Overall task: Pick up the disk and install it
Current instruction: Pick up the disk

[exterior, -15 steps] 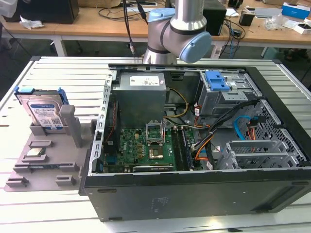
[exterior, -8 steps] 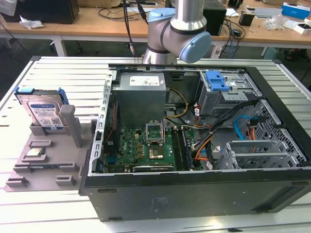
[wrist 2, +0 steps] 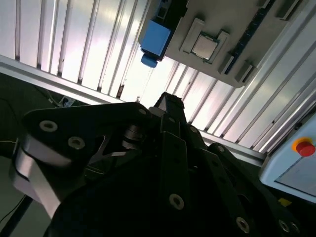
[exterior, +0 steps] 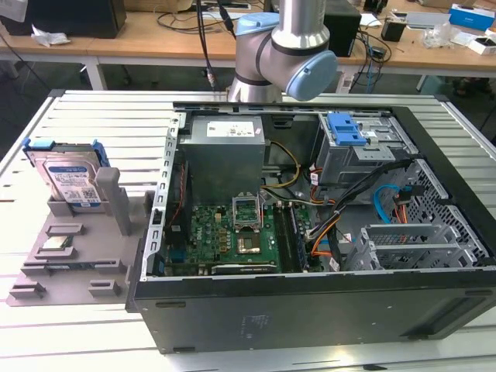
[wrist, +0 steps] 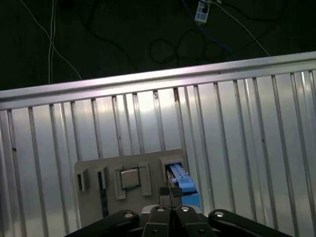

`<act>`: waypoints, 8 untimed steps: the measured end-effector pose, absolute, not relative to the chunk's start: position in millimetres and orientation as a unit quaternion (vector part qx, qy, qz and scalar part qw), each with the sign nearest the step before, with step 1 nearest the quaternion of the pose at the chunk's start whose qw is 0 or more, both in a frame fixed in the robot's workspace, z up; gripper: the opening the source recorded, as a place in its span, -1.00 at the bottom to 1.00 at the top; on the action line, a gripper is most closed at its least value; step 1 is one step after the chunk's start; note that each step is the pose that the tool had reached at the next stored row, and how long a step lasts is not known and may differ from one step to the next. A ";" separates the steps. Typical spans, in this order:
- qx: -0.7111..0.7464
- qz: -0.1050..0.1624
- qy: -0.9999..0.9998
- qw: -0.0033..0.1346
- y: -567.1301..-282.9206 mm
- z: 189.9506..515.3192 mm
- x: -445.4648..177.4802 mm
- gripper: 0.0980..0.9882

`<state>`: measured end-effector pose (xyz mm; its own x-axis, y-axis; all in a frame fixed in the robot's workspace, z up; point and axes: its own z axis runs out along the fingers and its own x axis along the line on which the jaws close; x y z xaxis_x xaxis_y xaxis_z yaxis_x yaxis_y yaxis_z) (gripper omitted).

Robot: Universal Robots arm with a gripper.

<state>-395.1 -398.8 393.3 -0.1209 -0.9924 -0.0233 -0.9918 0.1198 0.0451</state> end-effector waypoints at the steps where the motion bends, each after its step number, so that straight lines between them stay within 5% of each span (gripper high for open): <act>1: 0.667 -0.025 -0.745 0.006 -398.9 393.2 -395.1 -0.98; 8: 0.687 -0.024 -0.726 0.007 -398.9 393.3 -395.1 -0.98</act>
<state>-395.1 -398.9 393.3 -0.0556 -0.9982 -0.0232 -0.9975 0.0545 0.0450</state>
